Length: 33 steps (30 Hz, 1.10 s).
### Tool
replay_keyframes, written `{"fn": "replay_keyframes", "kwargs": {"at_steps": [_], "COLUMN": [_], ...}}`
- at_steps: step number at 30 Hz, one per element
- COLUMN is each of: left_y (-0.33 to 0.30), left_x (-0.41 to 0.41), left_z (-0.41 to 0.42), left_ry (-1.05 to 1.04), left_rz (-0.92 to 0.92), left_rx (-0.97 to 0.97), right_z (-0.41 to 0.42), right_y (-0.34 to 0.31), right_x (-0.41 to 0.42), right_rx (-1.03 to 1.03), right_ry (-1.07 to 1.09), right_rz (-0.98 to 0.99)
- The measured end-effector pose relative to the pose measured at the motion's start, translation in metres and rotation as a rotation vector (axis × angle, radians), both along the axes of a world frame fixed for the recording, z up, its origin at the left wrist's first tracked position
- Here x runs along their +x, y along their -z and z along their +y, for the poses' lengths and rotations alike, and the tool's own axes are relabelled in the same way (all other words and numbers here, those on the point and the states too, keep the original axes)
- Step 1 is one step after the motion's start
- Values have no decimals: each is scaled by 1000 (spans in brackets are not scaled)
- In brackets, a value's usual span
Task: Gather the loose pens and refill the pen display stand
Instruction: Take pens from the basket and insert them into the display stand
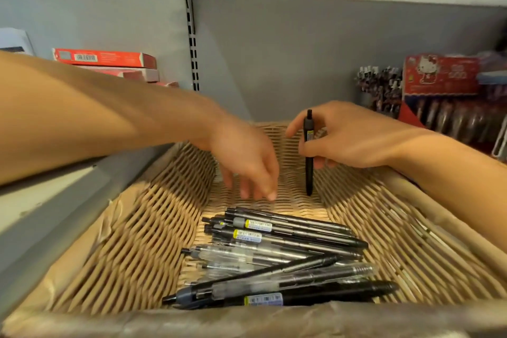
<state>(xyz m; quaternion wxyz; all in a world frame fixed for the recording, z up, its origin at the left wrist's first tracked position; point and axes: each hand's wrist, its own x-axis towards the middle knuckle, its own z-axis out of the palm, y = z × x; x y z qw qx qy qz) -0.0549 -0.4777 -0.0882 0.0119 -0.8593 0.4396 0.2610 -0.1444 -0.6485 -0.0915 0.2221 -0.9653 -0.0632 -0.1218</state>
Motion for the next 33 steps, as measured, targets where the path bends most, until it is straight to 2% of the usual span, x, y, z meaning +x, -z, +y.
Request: {"fn": "replay_keyframes", "kwargs": {"at_steps": [2,5,12,14,16,19,22,25,31,33], "left_y": [3,4,-6,-8,-10,-15,-18,-19,-21,-23], "left_x": [-11,-18,-7,2,9,13,9,1,0,7], "left_z": [-6,-6,2,3,2,-3,-7,-8,-3,-4], "left_ry": [93,122,181,83,-51,-154,-184,-183,-230,-289], "left_rz": [-55,-67,-206,-90,-26,-90,-97,-42,255,238], "left_rx": [110,193,190,42,-206,-562,-774,-844,-865,-834], "right_z": [2,3,2,3,3,2,1,3,4,6], "right_y": [2,-1,-4,-3,-1,-1,-3,-4,-8,-7], "right_x": [-1,1,4,3,0,-3,-4,-1,-2,-2], "right_rx": [-29,-13,99,80,63,90,133,87,25,19], "right_ry": [-10,-16,-16,-5,5,4,9,-2,19,51], "right_rz": [4,-1,-83,-56,-23,-9,-22,26,84,54]}}
